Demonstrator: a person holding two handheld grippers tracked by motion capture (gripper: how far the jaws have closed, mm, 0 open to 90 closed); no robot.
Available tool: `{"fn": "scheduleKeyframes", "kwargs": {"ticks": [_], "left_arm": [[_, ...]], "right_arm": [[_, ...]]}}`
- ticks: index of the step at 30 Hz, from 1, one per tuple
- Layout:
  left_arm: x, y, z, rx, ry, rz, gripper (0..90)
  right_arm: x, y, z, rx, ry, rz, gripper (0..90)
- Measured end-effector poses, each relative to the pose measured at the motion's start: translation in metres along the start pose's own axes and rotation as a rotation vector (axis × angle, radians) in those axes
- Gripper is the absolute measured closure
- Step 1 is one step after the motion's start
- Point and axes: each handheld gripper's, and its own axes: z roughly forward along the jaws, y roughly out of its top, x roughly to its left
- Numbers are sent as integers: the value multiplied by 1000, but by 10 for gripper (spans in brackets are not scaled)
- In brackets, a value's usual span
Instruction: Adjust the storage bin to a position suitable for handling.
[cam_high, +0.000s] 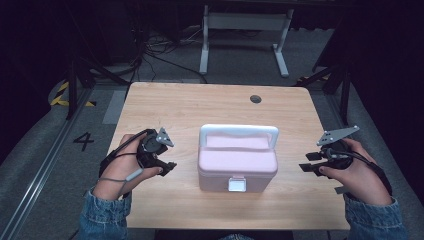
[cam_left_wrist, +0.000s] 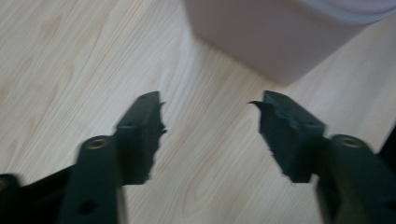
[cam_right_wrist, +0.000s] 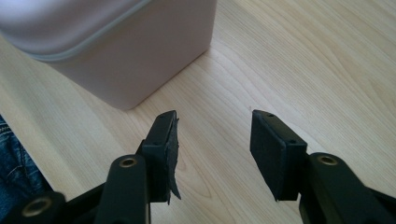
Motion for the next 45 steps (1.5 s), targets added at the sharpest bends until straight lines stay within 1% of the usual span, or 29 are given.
{"fn": "scheduleKeyframes", "kwargs": {"ticks": [2, 3, 4, 5, 7, 8, 9, 11, 12, 14, 15, 16, 18, 19, 20, 21, 22, 24, 25, 27, 30, 31, 32, 33, 36, 37, 38, 43, 45], "left_arm": [[1, 0, -3, -10, -21, -20, 450], [1, 0, -3, -10, -21, -20, 451], [3, 0, -5, -29, -36, -35, 455], [4, 1, -6, -23, -50, -30, 462], [4, 1, -6, -14, -60, -34, 471], [6, 3, -8, -6, -72, -33, 515], [6, 5, -9, -8, -70, -22, 525], [7, 6, -10, -6, -68, -23, 541], [6, 10, -10, -12, -53, -22, 546], [5, 13, -10, -14, -48, -17, 546], [5, 15, -10, -37, -39, -22, 514], [5, 18, -11, -65, -47, -31, 468], [4, 22, -9, -89, -49, -37, 398], [3, 24, -8, -109, -47, -49, 369], [3, 24, -8, -109, -47, -49, 330], [3, 27, -7, -125, -48, -51, 330], [3, 31, -6, -162, -57, -52, 293], [4, 36, -5, -207, -80, -56, 263], [4, 37, -5, -223, -83, -56, 251], [3, 40, -4, -235, -86, -54, 248], [0, 47, 0, -243, -73, -33, 241], [0, 50, 1, -279, -81, -42, 247], [0, 50, 1, -279, -81, -42, 255], [0, 52, 2, -310, -89, -51, 255], [0, 57, 6, -361, -91, -68, 270], [2, 59, 9, -387, -88, -50, 271], [2, 60, 11, -402, -86, -54, 284], [4, 65, 22, -410, -86, -57, 349], [4, 67, 27, -407, -83, -62, 359]], "right_arm": [[-1, 0, 1, -4, -7, -1, 521], [-1, 0, 1, -4, -7, -1, 521], [0, 0, 1, 1, -8, 0, 520], [-1, 0, 2, -1, -10, -8, 520], [0, 0, 1, -2, -8, -7, 519], [1, -1, 1, -9, -9, -7, 517], [1, -1, 1, -10, -10, -7, 517], [2, -1, 0, -13, -11, -9, 517], [2, -3, -1, -16, -12, -7, 517], [2, -3, -1, -19, -16, -9, 517], [2, -4, -2, -22, -22, -7, 517], [2, -5, -3, -24, -22, -3, 518], [2, -6, -3, -33, -27, 0, 519], [1, -7, -3, -43, -29, 0, 520], [1, -7, -3, -43, -29, 0, 520], [1, -8, -4, -41, -32, 7, 520], [1, -10, -4, -42, -36, 16, 520], [2, -11, -4, -41, -38, 21, 521], [2, -12, -4, -40, -39, 23, 521], [2, -13, -4, -41, -39, 23, 521], [2, -17, -5, -41, -42, 19, 525], [3, -18, -5, -37, -42, 25, 525], [3, -18, -5, -37, -42, 25, 525], [3, -18, -5, -36, -45, 22, 525], [4, -20, -3, -30, -44, 26, 525], [4, -20, -2, -28, -41, 28, 525], [5, -20, -2, -28, -41, 30, 525], [4, -20, 0, -27, -42, 32, 525], [4, -20, 0, -27, -42, 31, 525]]}}
